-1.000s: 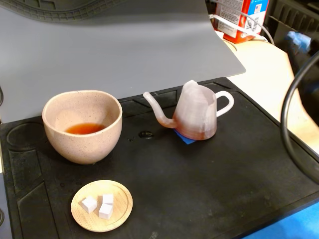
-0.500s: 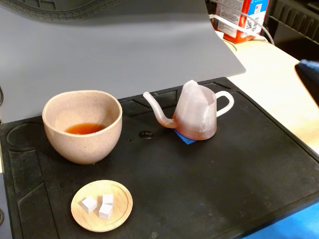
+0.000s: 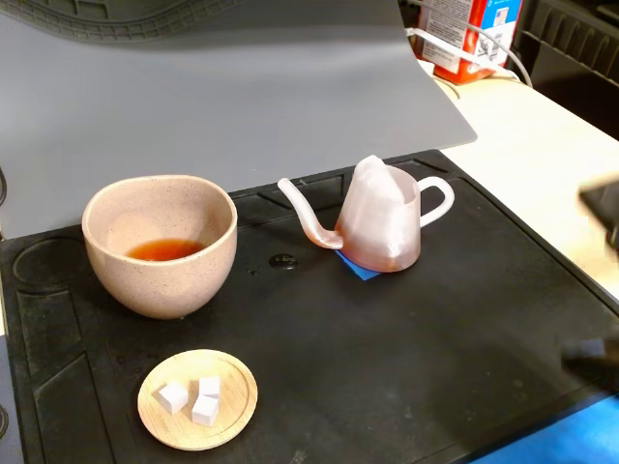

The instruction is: Pick up a kettle and pour liquid into a cup.

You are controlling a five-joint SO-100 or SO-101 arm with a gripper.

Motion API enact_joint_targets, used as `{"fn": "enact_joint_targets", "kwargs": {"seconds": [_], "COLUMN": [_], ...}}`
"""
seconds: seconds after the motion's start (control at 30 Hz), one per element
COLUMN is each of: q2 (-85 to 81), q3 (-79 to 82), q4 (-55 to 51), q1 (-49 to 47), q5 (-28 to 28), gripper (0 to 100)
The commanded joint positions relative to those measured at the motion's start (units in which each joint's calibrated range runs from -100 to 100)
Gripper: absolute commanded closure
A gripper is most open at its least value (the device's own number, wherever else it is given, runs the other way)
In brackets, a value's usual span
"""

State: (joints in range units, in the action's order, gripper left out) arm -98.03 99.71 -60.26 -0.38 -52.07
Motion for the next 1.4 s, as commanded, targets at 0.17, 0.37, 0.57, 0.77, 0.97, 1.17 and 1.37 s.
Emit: {"fn": "enact_joint_targets", "kwargs": {"seconds": [0.17, 0.37, 0.57, 0.77, 0.97, 1.17, 1.37], "q2": [0.1, 0.1, -0.1, -0.1, -0.1, -0.1, -0.1], "q3": [0.2, 0.2, 0.2, 0.2, 0.2, 0.2, 0.2], "q4": [-14.7, -14.7, -14.8, -14.8, -14.8, -14.8, -14.8], "q1": [0.0, 0.0, 0.0, 0.0, 0.0, 0.0, 0.0], "q5": [0.3, 0.3, 0.3, 0.3, 0.3, 0.3, 0.3], "gripper": [99, 99, 99, 99, 99, 99, 99]}}
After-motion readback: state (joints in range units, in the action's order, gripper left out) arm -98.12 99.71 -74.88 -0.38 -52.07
